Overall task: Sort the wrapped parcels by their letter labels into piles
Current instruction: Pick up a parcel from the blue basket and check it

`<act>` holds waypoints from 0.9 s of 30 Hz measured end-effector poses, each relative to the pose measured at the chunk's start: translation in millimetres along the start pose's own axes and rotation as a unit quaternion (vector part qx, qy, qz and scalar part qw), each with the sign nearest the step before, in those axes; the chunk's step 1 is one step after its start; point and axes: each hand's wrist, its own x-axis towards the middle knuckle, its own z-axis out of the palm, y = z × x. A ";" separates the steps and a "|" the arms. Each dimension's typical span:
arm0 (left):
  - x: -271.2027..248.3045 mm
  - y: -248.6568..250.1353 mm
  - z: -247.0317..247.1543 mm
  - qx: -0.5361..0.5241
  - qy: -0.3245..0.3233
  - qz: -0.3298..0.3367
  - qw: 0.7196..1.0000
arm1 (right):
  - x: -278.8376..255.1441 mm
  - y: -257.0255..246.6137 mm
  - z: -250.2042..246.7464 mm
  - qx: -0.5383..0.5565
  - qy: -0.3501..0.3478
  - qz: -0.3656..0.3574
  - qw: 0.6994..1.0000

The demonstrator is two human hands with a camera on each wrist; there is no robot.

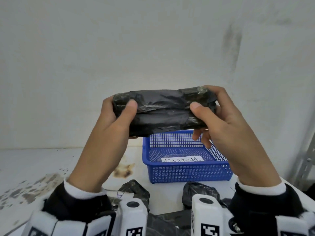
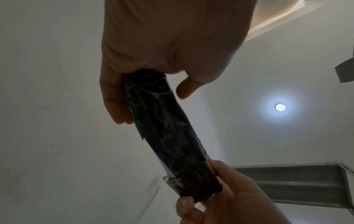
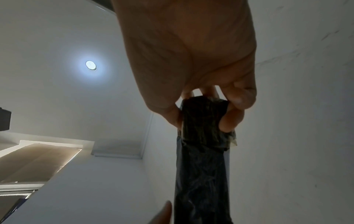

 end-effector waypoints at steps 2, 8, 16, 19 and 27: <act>-0.4 0.6 -0.1 0.001 0.002 0.006 1.000 | -1.1 -1.8 0.6 0.006 0.001 -0.006 1.000; 0.0 -2.4 -0.2 0.006 0.008 0.036 0.999 | -2.2 -3.0 2.8 -0.009 0.009 -0.013 1.000; -2.5 -2.1 1.9 0.033 0.022 0.056 0.998 | -3.0 -2.6 4.7 -0.054 0.015 -0.009 0.998; -5.9 3.0 3.8 0.047 0.020 0.059 0.997 | -5.1 -5.8 6.0 -0.051 0.006 -0.018 0.999; -9.2 6.7 6.6 0.072 0.040 0.043 0.996 | -7.9 -7.9 8.3 -0.060 0.007 -0.028 0.998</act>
